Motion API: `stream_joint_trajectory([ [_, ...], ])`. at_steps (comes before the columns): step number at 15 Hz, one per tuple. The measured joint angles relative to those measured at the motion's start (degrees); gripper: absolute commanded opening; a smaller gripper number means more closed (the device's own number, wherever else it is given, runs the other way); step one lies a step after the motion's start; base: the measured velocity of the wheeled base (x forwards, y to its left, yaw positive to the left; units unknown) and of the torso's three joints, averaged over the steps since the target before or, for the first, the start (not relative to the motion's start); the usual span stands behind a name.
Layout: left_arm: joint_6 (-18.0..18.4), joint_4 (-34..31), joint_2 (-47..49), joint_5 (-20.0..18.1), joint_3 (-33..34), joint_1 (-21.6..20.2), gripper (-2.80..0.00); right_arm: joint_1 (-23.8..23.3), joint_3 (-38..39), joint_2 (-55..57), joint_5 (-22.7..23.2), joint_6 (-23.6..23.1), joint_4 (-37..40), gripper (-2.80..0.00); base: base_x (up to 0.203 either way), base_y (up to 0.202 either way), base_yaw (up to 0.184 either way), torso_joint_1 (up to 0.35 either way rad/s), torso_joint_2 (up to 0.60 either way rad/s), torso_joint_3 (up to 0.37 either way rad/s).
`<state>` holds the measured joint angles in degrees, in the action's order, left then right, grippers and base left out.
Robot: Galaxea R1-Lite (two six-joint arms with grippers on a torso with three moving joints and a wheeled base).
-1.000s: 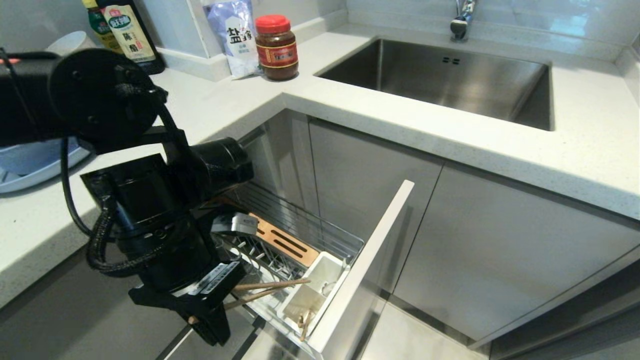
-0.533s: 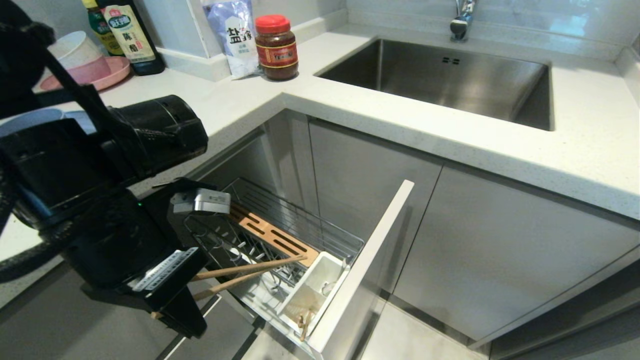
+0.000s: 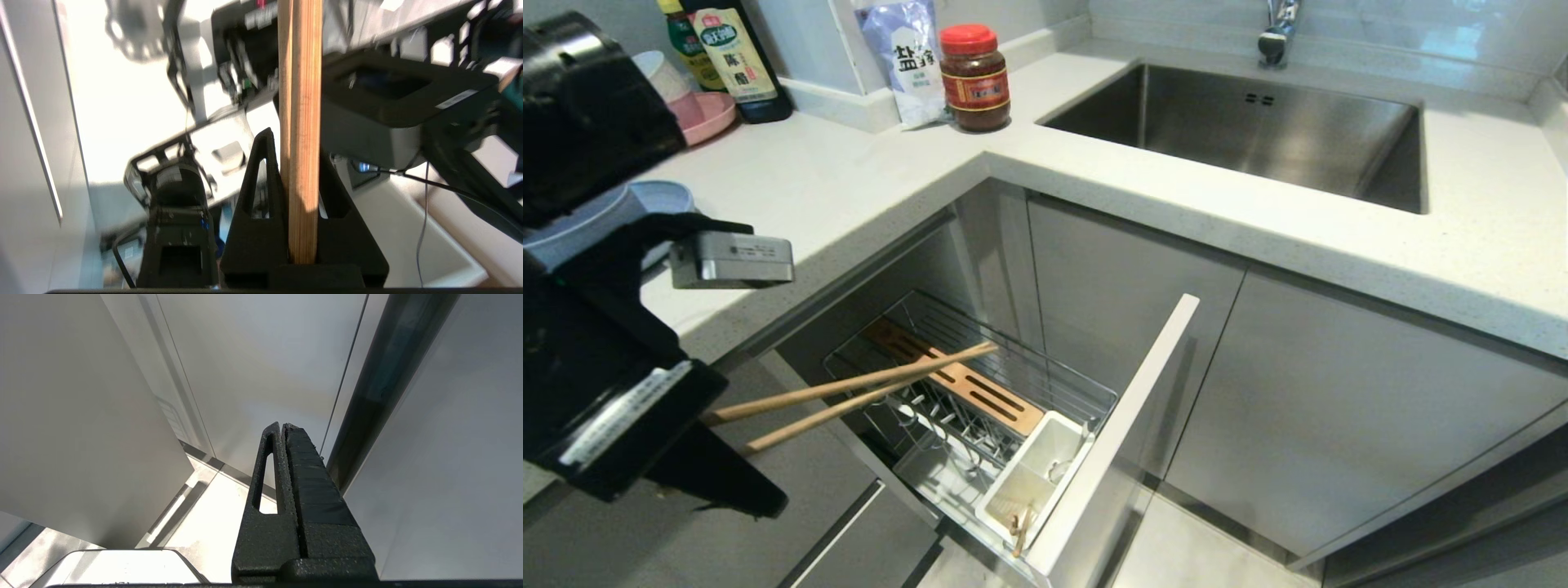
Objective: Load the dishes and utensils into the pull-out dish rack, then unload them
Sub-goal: Take the chopsticks out of the cupboard
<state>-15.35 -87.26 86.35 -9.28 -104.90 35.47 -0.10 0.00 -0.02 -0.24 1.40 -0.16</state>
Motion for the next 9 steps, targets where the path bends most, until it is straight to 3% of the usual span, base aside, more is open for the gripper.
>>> stream_joint_trajectory([
  [4,-0.05,-0.02,-4.25,2.44,-3.78,-0.98,-2.8,0.0,0.0,0.0,-0.02,0.0,0.0,-2.8,0.0,0.0,0.0,0.0,0.0,0.0],
  [9,-0.17,1.76,-7.46,7.17,-4.85,-7.31,-2.8,0.0,0.0,0.0,0.0,0.0,0.0,-2.8,0.0,0.0,0.0,0.0,0.0,0.0],
])
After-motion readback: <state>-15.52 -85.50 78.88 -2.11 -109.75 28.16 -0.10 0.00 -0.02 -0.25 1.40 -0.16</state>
